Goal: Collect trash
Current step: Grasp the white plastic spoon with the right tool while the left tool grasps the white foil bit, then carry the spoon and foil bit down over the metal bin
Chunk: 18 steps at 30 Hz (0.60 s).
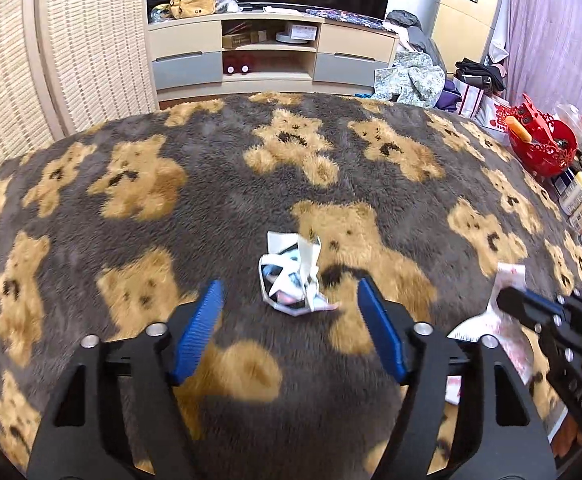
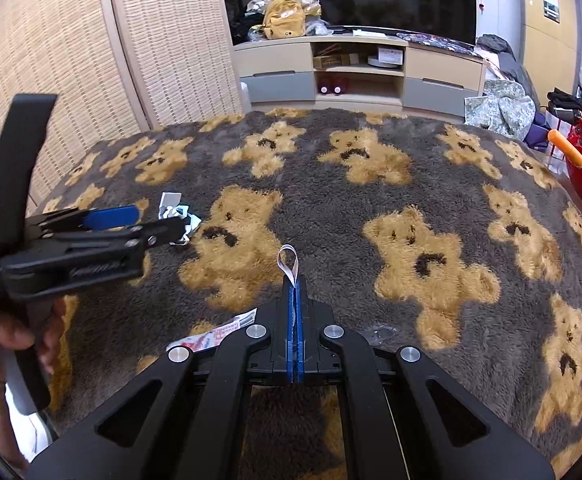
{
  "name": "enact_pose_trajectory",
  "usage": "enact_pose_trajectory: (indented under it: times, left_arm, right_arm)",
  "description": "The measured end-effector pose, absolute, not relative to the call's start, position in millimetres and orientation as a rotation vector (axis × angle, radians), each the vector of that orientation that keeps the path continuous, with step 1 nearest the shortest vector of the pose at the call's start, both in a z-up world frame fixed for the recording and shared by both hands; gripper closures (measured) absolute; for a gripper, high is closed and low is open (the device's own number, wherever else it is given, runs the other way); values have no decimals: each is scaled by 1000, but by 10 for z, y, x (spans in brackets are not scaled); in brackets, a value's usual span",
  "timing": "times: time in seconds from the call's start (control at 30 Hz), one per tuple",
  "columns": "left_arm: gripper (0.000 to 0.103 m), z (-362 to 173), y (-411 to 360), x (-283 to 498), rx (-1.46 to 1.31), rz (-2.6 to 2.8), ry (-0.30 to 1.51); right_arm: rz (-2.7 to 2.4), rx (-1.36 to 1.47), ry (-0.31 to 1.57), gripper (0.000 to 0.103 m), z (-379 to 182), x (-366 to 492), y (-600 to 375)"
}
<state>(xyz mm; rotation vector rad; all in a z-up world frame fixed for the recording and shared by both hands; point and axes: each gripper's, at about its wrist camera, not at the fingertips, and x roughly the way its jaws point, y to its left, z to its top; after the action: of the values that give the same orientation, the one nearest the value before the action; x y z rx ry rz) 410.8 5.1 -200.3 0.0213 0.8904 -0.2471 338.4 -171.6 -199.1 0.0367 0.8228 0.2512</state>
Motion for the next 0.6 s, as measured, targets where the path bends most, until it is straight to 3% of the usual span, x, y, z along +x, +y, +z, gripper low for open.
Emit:
enact_pose_trajectory:
  times: [0.07, 0.13, 0.3, 0.6]
  left_arm:
    - [54, -2045, 29, 4175, 19, -255, 901]
    - [77, -2079, 6, 4227, 19, -266, 911]
    - [84, -2050, -36, 4192, 18, -285, 903]
    - [85, -1721, -124, 3759, 64, -269, 851]
  right_arm:
    - [253, 34, 822, 100, -2000, 3391, -1715]
    - [256, 36, 822, 100, -2005, 3397, -1719]
    - [258, 36, 821, 100, -1997, 3390, -1721]
    - [260, 33, 778, 100, -1717, 3169, -1734]
